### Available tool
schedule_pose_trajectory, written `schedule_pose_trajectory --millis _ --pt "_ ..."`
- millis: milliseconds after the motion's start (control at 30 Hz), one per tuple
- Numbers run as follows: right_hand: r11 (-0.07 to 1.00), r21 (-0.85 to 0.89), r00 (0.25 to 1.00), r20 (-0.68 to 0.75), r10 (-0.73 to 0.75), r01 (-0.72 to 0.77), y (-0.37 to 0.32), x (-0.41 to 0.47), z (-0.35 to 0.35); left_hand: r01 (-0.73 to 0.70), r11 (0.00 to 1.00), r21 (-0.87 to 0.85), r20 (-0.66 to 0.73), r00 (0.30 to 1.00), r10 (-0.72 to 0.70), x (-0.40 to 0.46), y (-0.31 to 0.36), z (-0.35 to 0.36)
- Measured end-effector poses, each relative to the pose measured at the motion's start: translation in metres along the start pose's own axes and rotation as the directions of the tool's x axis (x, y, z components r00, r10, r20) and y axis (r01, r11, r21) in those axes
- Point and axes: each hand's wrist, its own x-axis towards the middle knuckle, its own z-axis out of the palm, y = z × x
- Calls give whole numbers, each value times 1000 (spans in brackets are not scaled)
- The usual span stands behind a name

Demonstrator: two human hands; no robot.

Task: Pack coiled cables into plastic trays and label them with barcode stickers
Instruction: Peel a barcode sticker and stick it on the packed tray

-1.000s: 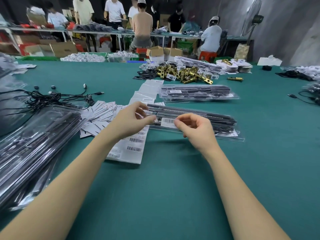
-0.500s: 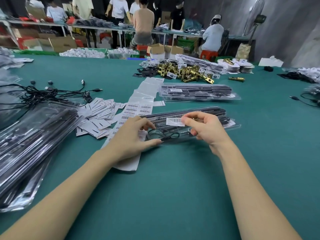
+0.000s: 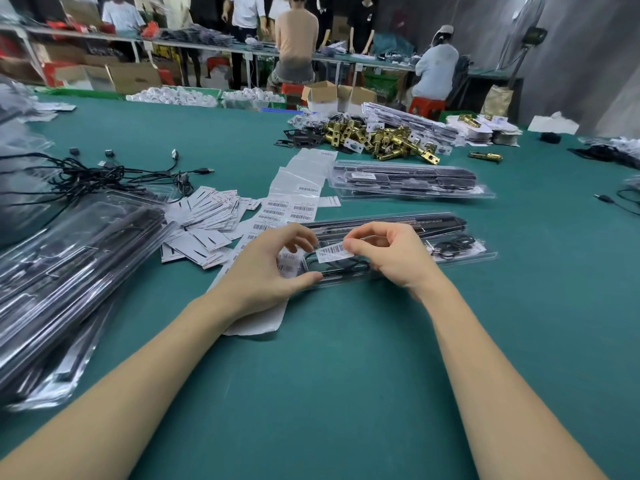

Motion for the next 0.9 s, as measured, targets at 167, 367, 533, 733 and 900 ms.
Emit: schedule_pose_trajectory --millis 167,367,533,733,900 --pt "997 -69 1000 7 -17 18 1 0 2 -34 999 35 16 999 34 0 1 -1" --pt "992 -125 1000 7 -30 30 0 -1 3 -38 997 74 58 998 33 0 -1 -1" --pt "987 -158 1000 -6 -29 28 1 0 3 -33 996 82 73 997 27 0 0 -2" --pt "981 -189 999 -11 -37 34 0 1 4 -26 998 64 58 998 22 0 2 -1" --pt "971 -233 998 -28 -61 53 1 1 5 -15 998 58 49 999 12 -1 1 -1"
